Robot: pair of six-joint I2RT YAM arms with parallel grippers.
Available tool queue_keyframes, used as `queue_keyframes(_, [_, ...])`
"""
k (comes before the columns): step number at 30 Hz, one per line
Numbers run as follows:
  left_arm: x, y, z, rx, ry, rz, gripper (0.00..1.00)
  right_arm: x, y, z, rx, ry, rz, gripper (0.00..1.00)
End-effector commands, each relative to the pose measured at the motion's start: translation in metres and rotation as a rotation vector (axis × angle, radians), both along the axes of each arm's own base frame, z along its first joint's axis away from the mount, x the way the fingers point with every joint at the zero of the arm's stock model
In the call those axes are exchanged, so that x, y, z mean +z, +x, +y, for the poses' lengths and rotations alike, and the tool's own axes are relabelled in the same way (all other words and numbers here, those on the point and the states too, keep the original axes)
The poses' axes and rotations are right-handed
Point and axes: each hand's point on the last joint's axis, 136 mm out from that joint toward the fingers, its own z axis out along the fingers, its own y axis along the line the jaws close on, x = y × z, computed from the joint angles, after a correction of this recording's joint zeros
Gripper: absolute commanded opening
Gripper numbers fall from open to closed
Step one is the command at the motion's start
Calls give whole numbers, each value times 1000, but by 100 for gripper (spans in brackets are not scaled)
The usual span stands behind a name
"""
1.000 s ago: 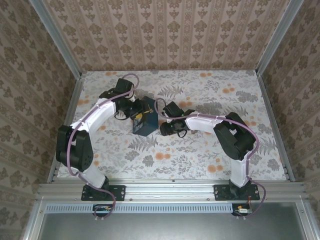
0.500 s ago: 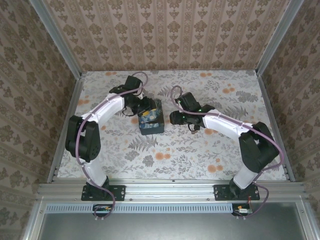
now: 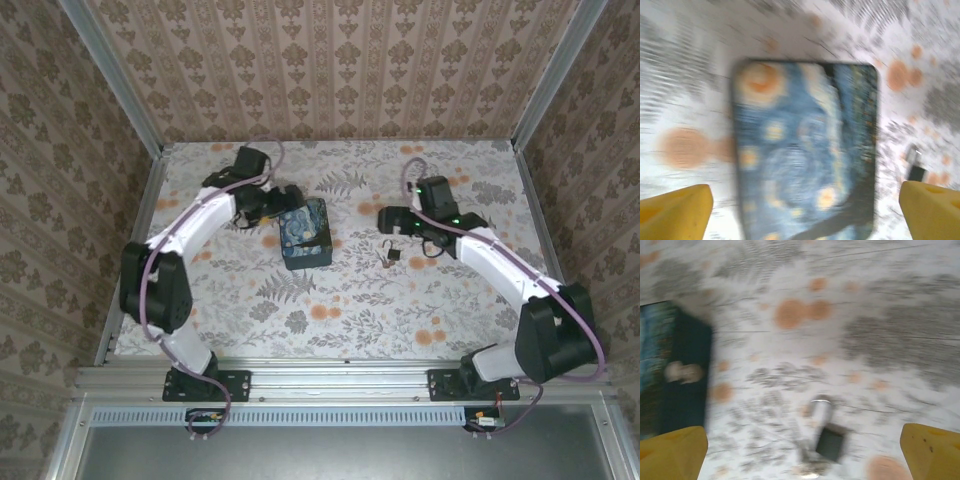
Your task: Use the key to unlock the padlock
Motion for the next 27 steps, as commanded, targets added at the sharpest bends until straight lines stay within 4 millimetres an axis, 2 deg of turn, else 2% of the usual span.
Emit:
queue_keyframes(1, [3, 5, 101, 161, 376, -180, 100, 10, -5, -67, -163, -175, -127, 100])
queue_keyframes(3, [-3, 2, 141, 216, 522, -304, 100, 17, -8, -110, -292, -267, -240, 100])
queue_keyframes(4, [-7, -1, 155, 237, 576, -353, 100, 14, -10, -123, -329, -267, -264, 100])
queue_keyframes(6, [-22, -5, 169, 198, 668, -463, 100, 3, -13, -152, -429, -236, -286, 100])
queue_keyframes(8, [-13, 0, 172, 183, 663, -538, 100, -5, -9, -163, -473, -201, -355, 100])
queue_keyframes(11, [-10, 9, 167, 109, 720, -659, 100, -22, 4, -159, -445, -199, -432, 100])
queue_keyframes(13, [-23, 8, 172, 92, 753, -652, 98, -27, 10, -158, -437, -234, -457, 100])
queue_keyframes(14, [-30, 5, 176, 106, 731, -667, 98, -25, 15, -152, -397, -215, -476, 100])
queue_keyframes(15, [-37, 2, 177, 120, 678, -692, 98, -37, 19, -147, -365, -220, -446, 100])
queue_keyframes(17, [-38, 3, 177, 108, 627, -745, 94, -42, 25, -125, -264, -250, -453, 100])
queue_keyframes(18, [-37, 4, 174, 86, 622, -776, 93, -54, 25, -120, -233, -252, -464, 100])
queue_keyframes(19, [-40, 7, 175, 88, 612, -791, 93, -48, 27, -118, -234, -261, -533, 100])
queue_keyframes(21, [-52, 9, 178, 98, 589, -810, 93, -53, 24, -116, -215, -256, -474, 100])
queue_keyframes(22, [-59, 8, 184, 120, 569, -810, 95, -51, 26, -118, -226, -258, -503, 100])
queue_keyframes(23, [-57, 10, 185, 122, 556, -817, 100, -51, 26, -119, -236, -258, -491, 100])
queue_keyframes(27, [-61, 11, 186, 119, 548, -778, 100, -52, 25, -120, -242, -257, -484, 100])
